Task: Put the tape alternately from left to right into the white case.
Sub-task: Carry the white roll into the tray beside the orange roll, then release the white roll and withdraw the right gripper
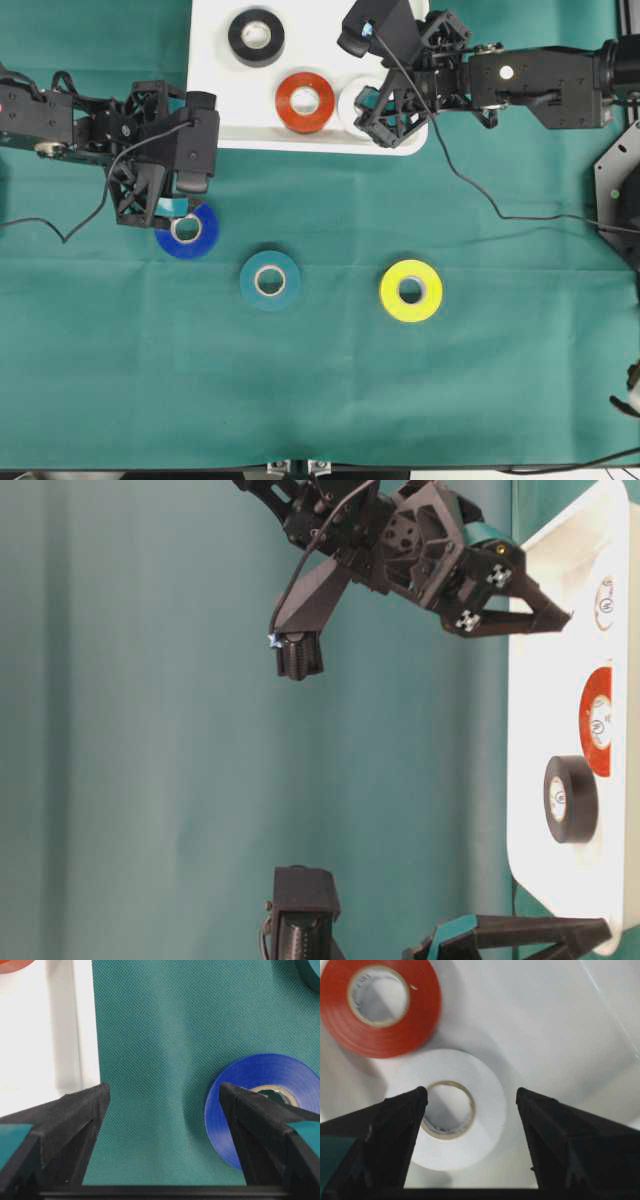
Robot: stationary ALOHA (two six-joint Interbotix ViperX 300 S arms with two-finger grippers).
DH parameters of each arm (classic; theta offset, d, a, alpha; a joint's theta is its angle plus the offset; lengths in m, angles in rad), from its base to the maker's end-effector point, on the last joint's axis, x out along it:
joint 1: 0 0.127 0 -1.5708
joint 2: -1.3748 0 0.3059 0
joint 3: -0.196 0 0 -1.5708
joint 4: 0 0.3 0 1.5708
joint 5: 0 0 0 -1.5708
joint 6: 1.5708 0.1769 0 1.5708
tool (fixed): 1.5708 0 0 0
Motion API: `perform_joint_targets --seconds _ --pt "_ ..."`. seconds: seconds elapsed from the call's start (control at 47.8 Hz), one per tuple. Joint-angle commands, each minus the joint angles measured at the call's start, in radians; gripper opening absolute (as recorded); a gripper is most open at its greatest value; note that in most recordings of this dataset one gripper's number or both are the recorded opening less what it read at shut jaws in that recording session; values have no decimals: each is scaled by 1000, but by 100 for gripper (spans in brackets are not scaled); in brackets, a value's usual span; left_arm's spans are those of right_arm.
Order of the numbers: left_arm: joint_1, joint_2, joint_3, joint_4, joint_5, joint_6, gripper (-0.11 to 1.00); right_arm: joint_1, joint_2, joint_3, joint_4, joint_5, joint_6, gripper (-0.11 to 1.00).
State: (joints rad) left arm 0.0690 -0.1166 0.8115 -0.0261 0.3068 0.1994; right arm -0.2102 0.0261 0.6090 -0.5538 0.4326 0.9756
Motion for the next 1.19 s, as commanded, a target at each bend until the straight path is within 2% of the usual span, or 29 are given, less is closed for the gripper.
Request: perform_joint_targets --seconds 0.0,0.607,0.795,0.963,1.172 --pt "-3 -21 -11 -2 -3 -2 68 15 -26 -11 -3 -17 0 79" --pt "-12 -21 -9 -2 -2 -2 68 212 -81 -9 -3 -18 0 78" --pt "-25 -21 -8 -2 0 -37 68 265 -81 -9 -3 -21 0 78" --pt "-29 -21 3 -2 0 -74 68 302 -81 -9 -3 -60 -2 78" --pt "-46 -21 5 -2 0 -80 68 337 -81 5 -20 -140 -2 78"
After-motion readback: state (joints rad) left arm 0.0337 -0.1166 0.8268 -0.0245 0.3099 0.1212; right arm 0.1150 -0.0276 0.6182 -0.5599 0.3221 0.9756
